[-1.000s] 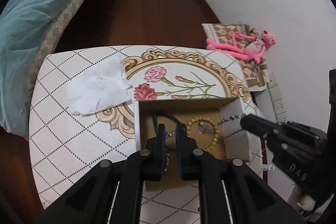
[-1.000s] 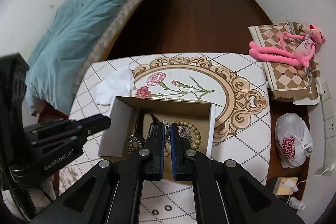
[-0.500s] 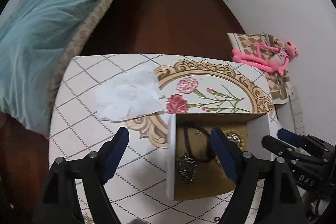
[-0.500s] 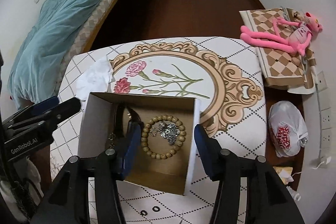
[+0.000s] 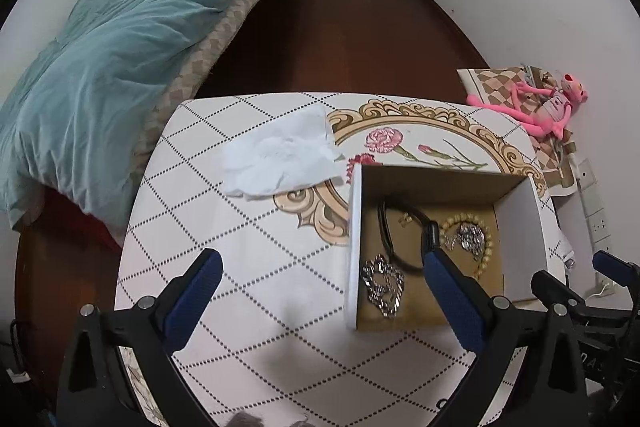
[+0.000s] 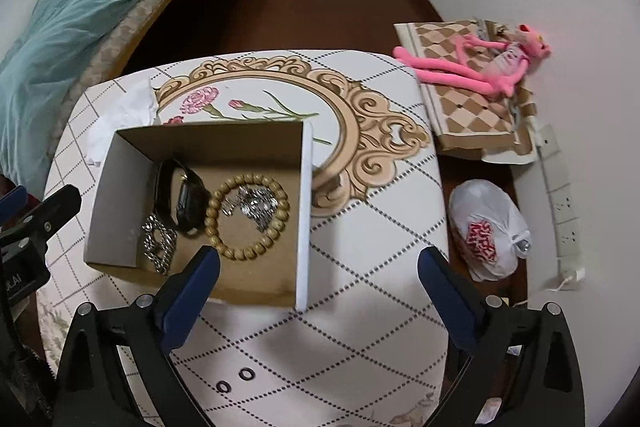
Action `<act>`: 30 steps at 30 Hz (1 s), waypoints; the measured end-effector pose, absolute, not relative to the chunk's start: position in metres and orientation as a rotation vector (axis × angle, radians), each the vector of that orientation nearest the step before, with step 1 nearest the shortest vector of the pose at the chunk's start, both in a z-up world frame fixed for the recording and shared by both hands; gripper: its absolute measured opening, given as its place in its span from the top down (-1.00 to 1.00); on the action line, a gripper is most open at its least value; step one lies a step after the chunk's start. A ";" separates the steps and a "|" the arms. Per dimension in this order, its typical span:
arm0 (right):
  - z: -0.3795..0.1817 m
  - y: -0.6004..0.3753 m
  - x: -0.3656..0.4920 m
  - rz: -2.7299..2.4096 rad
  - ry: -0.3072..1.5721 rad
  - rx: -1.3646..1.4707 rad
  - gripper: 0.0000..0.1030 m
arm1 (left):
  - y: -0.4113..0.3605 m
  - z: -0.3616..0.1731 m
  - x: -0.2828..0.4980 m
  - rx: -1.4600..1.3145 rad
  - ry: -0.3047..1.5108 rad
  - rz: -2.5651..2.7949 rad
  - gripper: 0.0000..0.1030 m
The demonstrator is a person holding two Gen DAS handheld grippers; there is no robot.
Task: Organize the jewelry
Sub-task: 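Lift both grippers up out of the box, then lower the right gripper onto a small black ring and close it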
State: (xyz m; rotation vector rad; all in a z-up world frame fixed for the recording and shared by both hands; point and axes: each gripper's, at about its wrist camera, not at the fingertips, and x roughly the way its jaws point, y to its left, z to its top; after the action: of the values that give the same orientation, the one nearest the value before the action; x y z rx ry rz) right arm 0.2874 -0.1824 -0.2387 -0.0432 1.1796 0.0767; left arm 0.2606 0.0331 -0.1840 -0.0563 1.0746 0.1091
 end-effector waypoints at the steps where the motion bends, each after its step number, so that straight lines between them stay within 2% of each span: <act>1: -0.238 -0.183 0.284 0.071 1.175 -0.041 -0.95 | 0.033 -0.183 0.258 -0.060 1.072 0.109 -1.00; 8: -0.215 -0.185 0.257 0.056 1.109 -0.039 -0.95 | 0.028 -0.161 0.229 -0.064 1.010 0.123 -1.00; 23: -0.127 -0.198 0.182 0.023 0.897 -0.036 -0.95 | 0.014 -0.082 0.160 -0.044 0.824 0.105 -1.00; 30: -0.107 -0.204 0.163 0.029 0.859 0.002 -0.96 | 0.014 -0.072 0.145 -0.053 0.798 0.107 -1.00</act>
State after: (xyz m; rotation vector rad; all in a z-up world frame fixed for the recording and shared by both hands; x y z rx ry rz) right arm 0.1631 -0.2040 -0.1072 0.0021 0.8588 0.0292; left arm 0.1447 0.0137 -0.0721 -0.0530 0.7979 0.1067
